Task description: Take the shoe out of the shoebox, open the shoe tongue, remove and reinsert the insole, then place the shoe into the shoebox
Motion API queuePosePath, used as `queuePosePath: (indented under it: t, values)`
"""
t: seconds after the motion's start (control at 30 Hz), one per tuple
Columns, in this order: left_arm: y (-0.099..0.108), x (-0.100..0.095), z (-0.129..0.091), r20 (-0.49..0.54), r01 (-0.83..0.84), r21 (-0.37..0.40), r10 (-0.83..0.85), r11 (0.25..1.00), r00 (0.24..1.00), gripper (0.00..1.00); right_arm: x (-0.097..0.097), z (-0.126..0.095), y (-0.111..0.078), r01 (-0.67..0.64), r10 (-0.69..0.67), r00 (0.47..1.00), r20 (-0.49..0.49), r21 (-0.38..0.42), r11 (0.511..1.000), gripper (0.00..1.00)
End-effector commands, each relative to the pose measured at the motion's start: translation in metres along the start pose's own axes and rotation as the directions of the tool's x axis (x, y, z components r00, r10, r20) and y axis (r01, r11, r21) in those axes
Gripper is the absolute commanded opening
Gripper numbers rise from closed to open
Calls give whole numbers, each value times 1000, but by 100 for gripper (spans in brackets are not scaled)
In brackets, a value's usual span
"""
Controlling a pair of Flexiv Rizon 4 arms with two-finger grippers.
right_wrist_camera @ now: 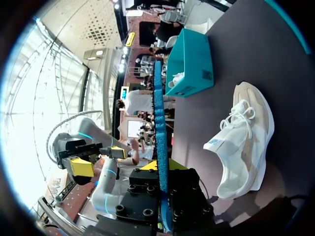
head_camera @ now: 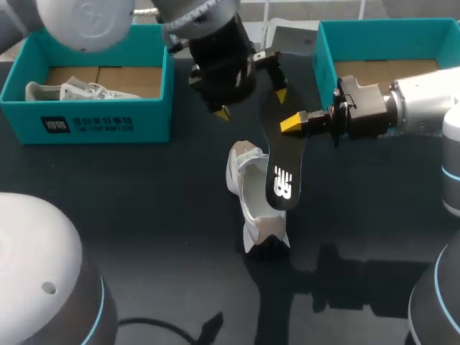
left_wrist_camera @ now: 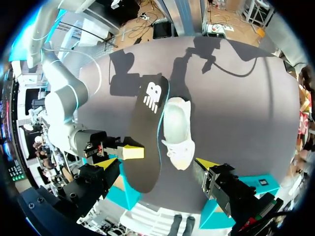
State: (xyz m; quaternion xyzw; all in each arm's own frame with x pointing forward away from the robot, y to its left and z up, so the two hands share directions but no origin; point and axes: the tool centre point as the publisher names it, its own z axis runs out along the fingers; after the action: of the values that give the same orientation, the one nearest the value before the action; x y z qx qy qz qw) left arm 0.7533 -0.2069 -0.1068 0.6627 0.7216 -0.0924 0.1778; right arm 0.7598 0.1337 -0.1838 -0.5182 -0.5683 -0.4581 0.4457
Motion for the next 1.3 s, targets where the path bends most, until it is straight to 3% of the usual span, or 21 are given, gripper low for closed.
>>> queuePosePath:
  t: [0.03,0.27,0.6,0.7,0.73,1.3]
  values:
    - [-2,34,4,761,48,-5,-28,999,648,100,2,1,-4,-4,4,1000,2,-8,1000,0]
    - [-3,40,9,871,71,-27,-11,997,490,100,3,0,-7,-13,13,1000,4,-14,1000,0]
    - [3,42,3,939,104,-90,50,991,342,100,3,1,-9,-19,19,1000,-3,-24,1000,0]
    - [8,39,5,931,86,-74,38,994,363,100,2,2,-9,-21,21,1000,-5,-23,1000,0]
    - [9,35,6,902,64,-83,47,994,429,100,3,2,-8,-20,20,1000,-6,-22,1000,0]
    - [9,35,6,902,64,-83,47,994,429,100,4,1,-14,-24,24,1000,-7,-28,999,0]
